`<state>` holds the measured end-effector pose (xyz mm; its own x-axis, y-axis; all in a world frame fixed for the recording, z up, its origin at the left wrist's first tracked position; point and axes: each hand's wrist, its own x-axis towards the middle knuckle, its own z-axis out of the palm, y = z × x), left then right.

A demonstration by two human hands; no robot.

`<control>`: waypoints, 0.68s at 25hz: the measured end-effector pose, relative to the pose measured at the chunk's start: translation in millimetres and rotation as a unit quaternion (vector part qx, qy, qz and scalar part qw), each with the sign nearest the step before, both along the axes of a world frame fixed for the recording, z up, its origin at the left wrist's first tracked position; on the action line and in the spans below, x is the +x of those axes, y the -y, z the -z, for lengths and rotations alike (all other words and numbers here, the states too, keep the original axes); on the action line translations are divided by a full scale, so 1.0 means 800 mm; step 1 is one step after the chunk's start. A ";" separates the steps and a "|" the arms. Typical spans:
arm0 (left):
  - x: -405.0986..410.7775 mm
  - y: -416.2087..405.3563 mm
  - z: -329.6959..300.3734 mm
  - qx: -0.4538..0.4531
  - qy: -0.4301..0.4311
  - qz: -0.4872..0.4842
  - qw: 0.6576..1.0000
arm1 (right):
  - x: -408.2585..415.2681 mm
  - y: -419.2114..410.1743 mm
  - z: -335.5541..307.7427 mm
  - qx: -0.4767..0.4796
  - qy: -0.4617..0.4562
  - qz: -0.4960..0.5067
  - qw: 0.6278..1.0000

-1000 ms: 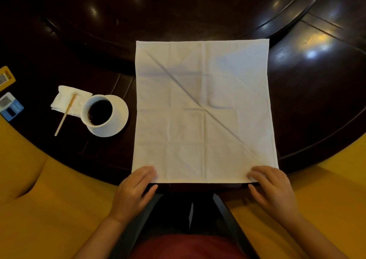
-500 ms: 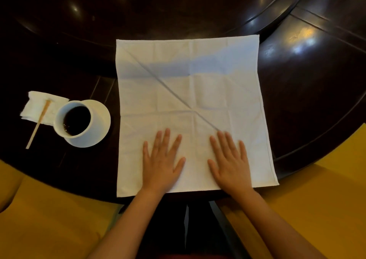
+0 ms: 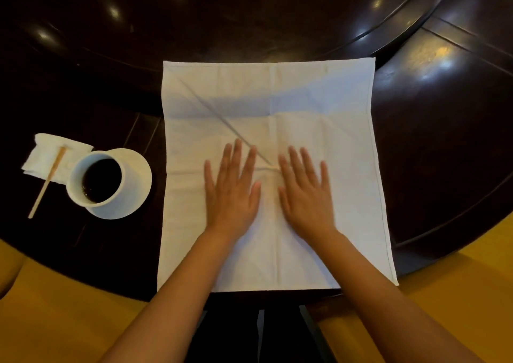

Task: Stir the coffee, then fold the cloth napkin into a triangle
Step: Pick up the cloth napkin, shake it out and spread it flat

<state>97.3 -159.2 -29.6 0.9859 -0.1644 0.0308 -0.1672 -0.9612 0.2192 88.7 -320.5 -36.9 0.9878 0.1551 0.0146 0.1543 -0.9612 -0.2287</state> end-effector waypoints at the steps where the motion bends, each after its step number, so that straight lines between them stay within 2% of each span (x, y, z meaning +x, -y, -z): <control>1: 0.016 0.015 0.004 0.021 -0.016 0.012 1.000 | 0.015 -0.016 0.003 0.010 -0.016 -0.013 1.000; 5: 0.050 0.008 0.029 0.063 -0.083 0.010 0.994 | 0.057 -0.016 0.022 0.008 -0.056 -0.018 0.998; 8: 0.063 -0.032 0.032 0.054 -0.076 -0.008 0.996 | 0.084 0.027 0.025 -0.017 -0.048 -0.012 0.999; 12: 0.066 -0.067 0.032 0.067 -0.078 -0.054 0.993 | 0.111 0.085 0.026 -0.059 -0.062 0.049 0.995; 17: 0.046 -0.066 0.031 0.074 -0.083 -0.057 0.992 | 0.096 0.086 0.021 -0.068 -0.075 0.055 0.993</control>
<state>133.8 -106.0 -54.0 0.9878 -0.0419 -0.1501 -0.0287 -0.9956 0.0891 165.9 -389.5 -53.5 0.9884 0.0375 -0.1471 0.0216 -0.9939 -0.1085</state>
